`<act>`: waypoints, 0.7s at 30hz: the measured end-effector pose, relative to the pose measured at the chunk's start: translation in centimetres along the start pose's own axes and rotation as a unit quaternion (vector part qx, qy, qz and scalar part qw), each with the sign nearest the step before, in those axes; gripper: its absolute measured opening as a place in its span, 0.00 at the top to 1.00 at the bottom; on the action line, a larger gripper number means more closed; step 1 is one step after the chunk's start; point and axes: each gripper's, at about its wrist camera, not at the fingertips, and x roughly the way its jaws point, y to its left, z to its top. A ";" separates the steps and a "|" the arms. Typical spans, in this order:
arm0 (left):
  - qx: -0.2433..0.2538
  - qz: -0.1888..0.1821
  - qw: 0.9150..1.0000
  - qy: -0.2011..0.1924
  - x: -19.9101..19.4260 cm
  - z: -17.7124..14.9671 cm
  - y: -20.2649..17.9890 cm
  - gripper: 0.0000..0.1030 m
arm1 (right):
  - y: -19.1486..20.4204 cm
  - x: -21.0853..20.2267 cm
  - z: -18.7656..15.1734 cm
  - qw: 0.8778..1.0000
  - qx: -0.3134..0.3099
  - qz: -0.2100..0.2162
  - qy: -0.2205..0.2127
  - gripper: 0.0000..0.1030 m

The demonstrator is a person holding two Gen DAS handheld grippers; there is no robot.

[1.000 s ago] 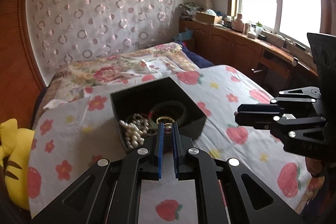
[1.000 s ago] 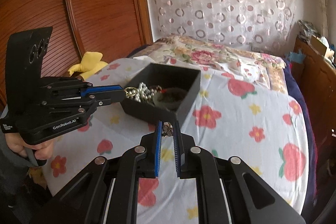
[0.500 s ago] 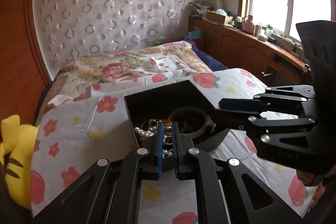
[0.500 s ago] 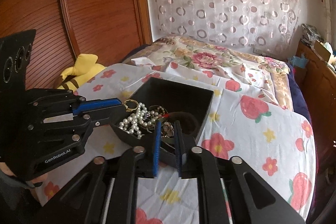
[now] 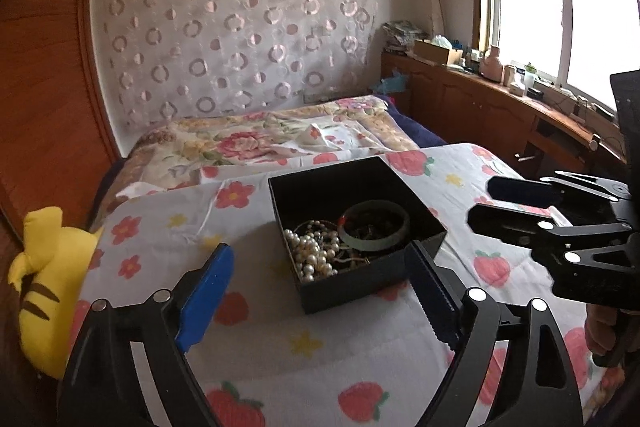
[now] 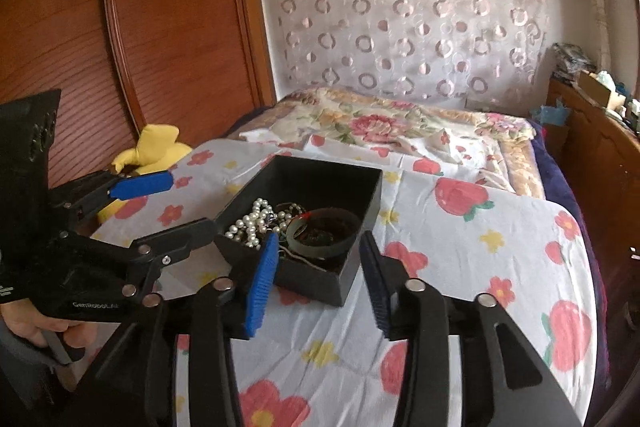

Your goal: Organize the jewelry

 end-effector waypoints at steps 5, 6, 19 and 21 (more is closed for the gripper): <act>-0.018 0.013 0.999 -0.026 -2.8 -1.0 -0.1 0.08 | 0.9 -3.7 -1.6 0.999 0.005 -0.027 -0.041 0.34; -0.022 0.016 0.999 -0.029 -3.3 -1.3 -0.1 0.08 | 0.9 -4.4 -1.9 0.998 0.007 -0.032 -0.048 0.27; -0.045 0.048 0.997 -0.046 -8.6 -4.6 0.1 0.07 | 2.4 -10.6 -6.6 0.989 0.040 -0.100 -0.100 0.02; -0.044 0.057 0.996 -0.048 -9.3 -5.0 0.0 0.07 | 2.6 -10.6 -6.9 0.989 0.043 -0.101 -0.098 0.02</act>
